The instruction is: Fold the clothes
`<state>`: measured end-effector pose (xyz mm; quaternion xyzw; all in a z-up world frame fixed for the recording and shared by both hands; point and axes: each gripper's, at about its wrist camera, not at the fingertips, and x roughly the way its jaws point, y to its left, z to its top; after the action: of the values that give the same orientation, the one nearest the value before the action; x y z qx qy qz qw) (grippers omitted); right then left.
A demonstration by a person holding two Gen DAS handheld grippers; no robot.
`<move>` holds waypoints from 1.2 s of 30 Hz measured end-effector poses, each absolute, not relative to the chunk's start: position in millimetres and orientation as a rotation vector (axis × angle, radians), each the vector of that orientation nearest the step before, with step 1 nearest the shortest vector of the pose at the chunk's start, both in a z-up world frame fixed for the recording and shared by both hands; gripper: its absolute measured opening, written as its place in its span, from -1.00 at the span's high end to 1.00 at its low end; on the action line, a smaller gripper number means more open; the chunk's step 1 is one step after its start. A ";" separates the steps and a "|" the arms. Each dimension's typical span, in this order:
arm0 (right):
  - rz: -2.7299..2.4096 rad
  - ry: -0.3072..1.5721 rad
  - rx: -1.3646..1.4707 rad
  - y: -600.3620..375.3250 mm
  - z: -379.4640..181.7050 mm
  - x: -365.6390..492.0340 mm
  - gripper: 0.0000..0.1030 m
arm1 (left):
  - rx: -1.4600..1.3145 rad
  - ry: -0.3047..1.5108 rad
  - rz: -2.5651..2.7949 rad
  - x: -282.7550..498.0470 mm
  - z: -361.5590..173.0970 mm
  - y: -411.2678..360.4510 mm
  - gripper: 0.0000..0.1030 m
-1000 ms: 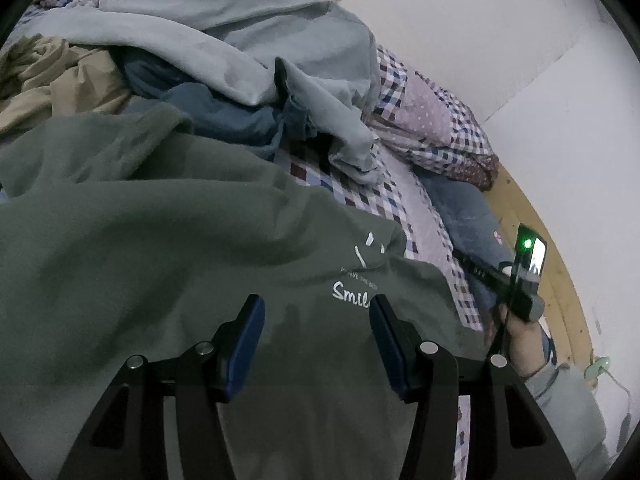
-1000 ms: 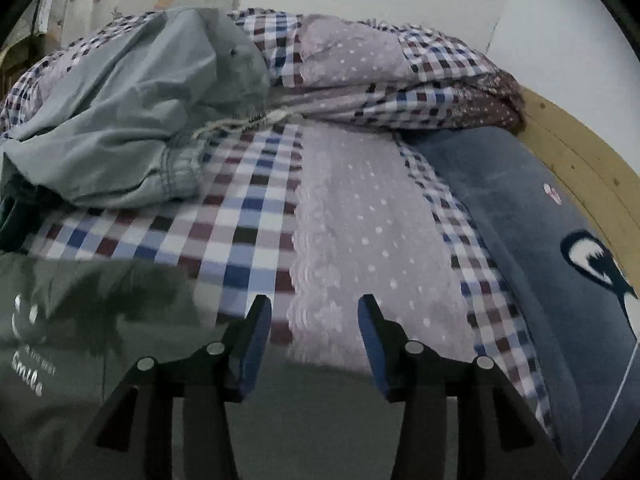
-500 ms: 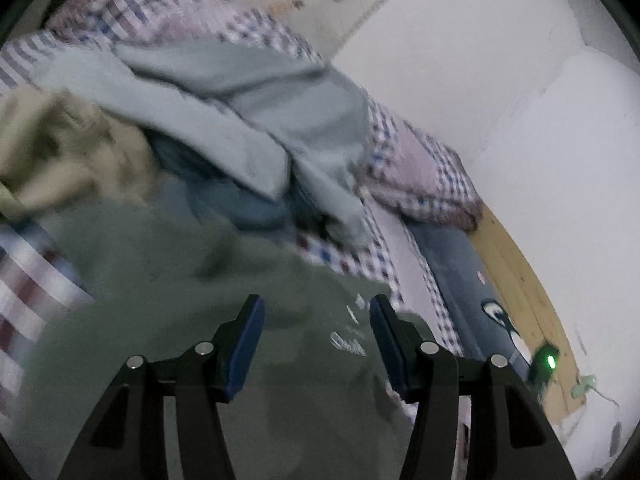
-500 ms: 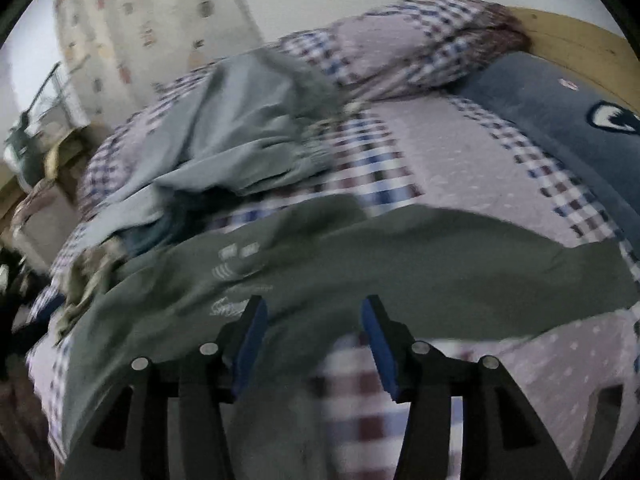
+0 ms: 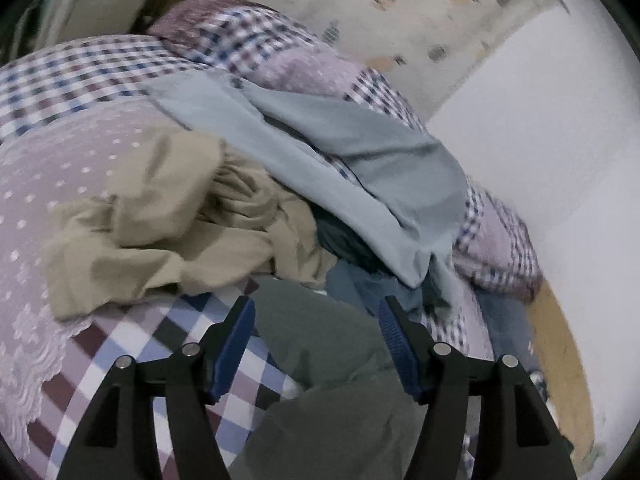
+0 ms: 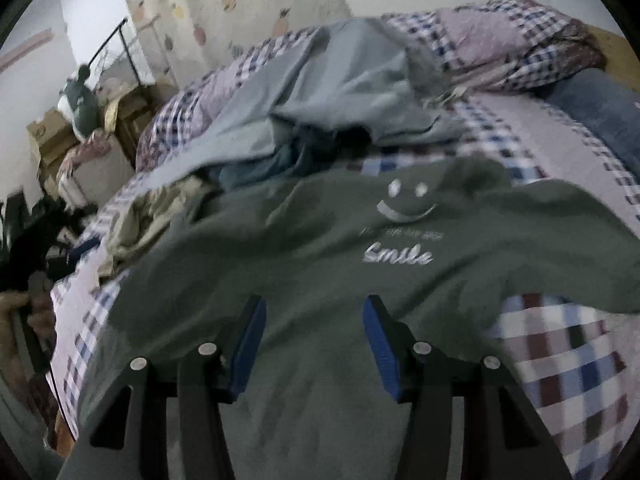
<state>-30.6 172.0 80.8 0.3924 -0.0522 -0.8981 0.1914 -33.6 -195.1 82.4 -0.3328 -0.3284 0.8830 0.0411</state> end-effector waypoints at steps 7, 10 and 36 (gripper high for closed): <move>-2.478 -0.100 1.130 154.3 60.0 -36.4 -0.06 | -1.077 -0.535 2.631 -74.3 83.6 -114.3 -0.32; -2.475 -0.091 1.129 151.0 57.0 -38.4 -0.06 | -1.120 -0.332 2.609 -90.0 79.5 -74.3 -0.28; -2.418 0.006 1.262 155.2 16.8 -42.6 -0.06 | -0.947 -1.105 3.015 -74.1 88.0 -206.2 0.95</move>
<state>-42.6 155.2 16.8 0.4528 0.0022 -0.8675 0.2057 -74.1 -206.2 88.0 -0.2815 -0.3284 0.8957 -0.1030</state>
